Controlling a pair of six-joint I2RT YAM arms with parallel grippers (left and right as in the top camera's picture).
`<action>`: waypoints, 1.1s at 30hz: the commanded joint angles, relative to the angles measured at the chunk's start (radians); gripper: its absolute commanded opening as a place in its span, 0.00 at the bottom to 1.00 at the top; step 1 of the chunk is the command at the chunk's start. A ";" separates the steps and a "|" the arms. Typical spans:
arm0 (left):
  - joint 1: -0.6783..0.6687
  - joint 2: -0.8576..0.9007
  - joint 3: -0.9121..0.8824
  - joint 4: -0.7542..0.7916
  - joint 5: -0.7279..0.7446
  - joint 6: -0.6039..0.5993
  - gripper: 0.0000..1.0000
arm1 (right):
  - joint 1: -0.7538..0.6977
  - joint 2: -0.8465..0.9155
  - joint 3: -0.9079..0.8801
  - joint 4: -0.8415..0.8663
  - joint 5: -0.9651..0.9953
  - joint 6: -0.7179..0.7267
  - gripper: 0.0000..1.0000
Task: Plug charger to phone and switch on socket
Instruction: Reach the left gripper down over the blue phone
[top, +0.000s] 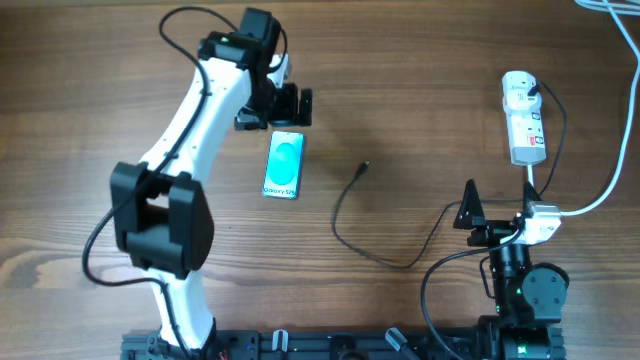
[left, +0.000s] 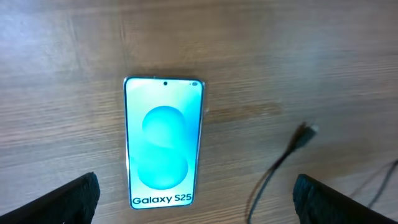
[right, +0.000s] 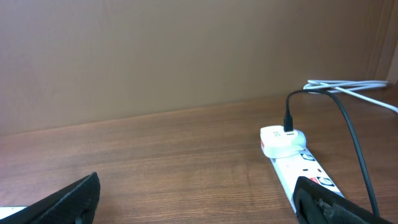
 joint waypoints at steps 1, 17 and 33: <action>-0.035 0.024 -0.051 0.005 -0.077 -0.077 1.00 | 0.005 -0.004 -0.001 0.005 0.006 -0.015 1.00; -0.045 0.026 -0.328 0.259 -0.131 -0.113 1.00 | 0.005 -0.004 -0.001 0.005 0.006 -0.015 1.00; -0.045 0.033 -0.364 0.298 -0.136 -0.078 0.96 | 0.005 -0.004 -0.001 0.005 0.006 -0.014 1.00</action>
